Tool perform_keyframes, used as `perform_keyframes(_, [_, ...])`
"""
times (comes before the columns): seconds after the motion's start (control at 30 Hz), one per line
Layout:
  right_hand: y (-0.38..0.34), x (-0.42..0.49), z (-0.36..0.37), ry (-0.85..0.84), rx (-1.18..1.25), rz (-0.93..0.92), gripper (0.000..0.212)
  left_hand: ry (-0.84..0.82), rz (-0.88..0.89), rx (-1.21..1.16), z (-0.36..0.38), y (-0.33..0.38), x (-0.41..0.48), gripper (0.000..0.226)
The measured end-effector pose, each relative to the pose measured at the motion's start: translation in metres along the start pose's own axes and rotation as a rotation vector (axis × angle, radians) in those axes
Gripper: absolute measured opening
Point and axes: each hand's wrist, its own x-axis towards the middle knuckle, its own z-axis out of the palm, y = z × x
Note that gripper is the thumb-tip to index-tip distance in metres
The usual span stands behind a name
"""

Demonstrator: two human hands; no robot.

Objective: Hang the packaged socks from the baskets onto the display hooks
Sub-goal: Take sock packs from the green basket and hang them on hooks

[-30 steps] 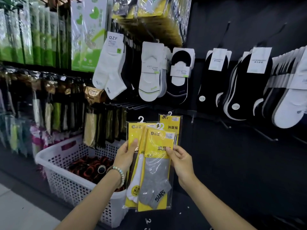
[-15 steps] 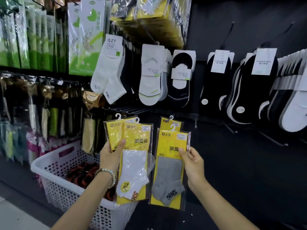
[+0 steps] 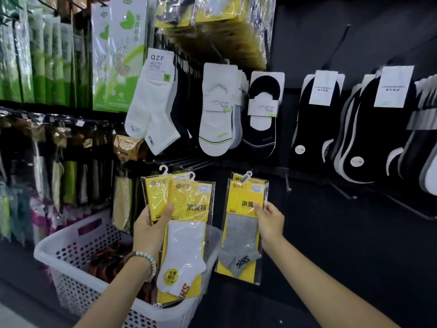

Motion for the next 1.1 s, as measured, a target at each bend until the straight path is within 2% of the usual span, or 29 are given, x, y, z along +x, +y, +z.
perform_keyframes(0.07, [0.004,0.012,0.002,0.046,-0.015,0.073,0.004,0.001,-0.006,-0.013,0.003,-0.004,0.001,0.014])
perform_keyframes(0.17, [0.009,0.026,0.002,0.142,-0.031,0.158,0.023,-0.002,-0.030,-0.032,0.007,-0.009,0.001,0.013])
perform_keyframes(0.37, [0.012,0.019,-0.013,0.288,-0.107,0.237,0.027,-0.015,-0.074,-0.067,0.014,-0.013,-0.009,0.011])
perform_keyframes(0.47, [0.008,-0.005,-0.017,0.176,-0.117,0.202,0.029,-0.045,-0.106,-0.100,0.021,-0.011,-0.017,0.015])
perform_keyframes(0.6, [-0.015,-0.051,-0.010,-0.231,-0.105,0.111,0.026,-0.095,-0.134,-0.149,0.037,-0.002,-0.032,0.013])
perform_keyframes(0.67, [-0.022,-0.067,-0.006,-0.363,-0.113,0.083,0.027,-0.115,-0.141,-0.156,0.044,0.001,-0.038,0.012])
perform_keyframes(0.8, [-0.031,-0.082,-0.008,-0.307,-0.084,0.061,0.021,-0.140,-0.146,-0.149,0.051,0.009,-0.050,0.011])
perform_keyframes(0.97, [-0.030,-0.079,-0.020,-0.201,-0.054,0.099,0.035,-0.109,-0.126,-0.068,0.046,0.015,-0.048,0.011])
perform_keyframes(1.1, [-0.034,-0.071,-0.027,-0.109,-0.039,0.018,0.021,-0.056,-0.113,0.014,0.033,0.018,-0.036,0.006])
